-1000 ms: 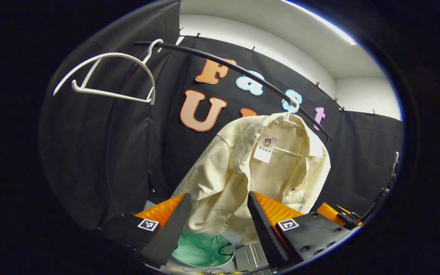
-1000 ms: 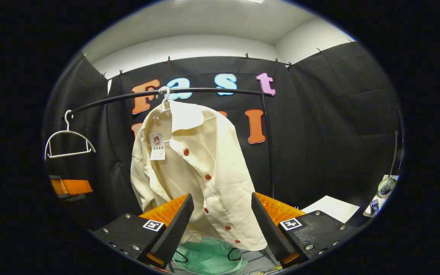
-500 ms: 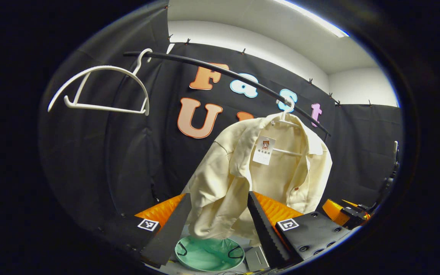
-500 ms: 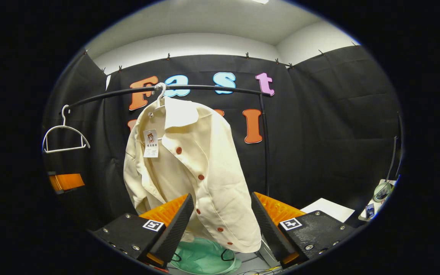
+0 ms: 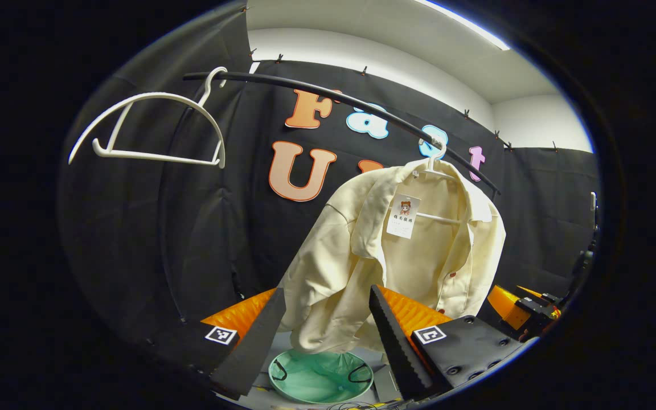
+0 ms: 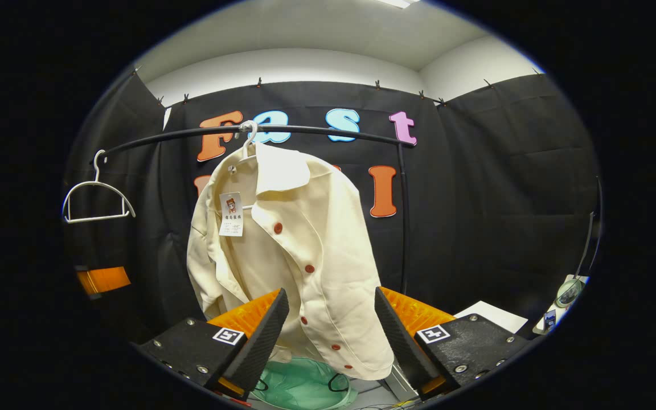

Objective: Grasp the clothes on the hanger with both hands and then place them into the laundry hamper below.

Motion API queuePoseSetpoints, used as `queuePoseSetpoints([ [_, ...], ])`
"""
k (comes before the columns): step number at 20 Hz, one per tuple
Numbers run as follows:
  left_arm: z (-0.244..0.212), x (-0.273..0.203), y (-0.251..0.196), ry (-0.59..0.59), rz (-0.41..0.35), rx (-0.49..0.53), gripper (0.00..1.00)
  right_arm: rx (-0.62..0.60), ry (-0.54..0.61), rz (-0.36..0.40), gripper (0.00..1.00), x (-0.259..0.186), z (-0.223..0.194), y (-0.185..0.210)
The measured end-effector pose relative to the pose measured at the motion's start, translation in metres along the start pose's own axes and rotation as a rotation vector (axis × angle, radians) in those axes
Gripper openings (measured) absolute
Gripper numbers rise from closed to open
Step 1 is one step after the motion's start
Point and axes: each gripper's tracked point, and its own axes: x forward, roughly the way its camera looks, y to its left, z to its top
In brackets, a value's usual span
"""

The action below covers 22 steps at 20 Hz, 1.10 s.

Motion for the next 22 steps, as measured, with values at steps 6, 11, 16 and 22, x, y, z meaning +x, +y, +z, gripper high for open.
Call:
queuePoseSetpoints([
  [6,-0.001,0.003,0.010,0.005,0.019,0.002,0.97,-0.021,-0.031,0.049,0.94,0.033,0.019,0.027],
  [11,0.002,0.007,0.011,0.002,0.019,0.001,0.97,-0.008,-0.021,0.080,0.94,0.068,0.027,0.047],
  [16,0.001,0.012,0.011,0.006,0.020,0.007,0.97,-0.025,-0.009,0.042,0.91,0.099,0.027,0.046],
  [22,-0.005,0.018,0.002,0.028,0.001,0.015,0.97,-0.014,0.019,0.031,0.66,0.117,0.019,0.047],
])
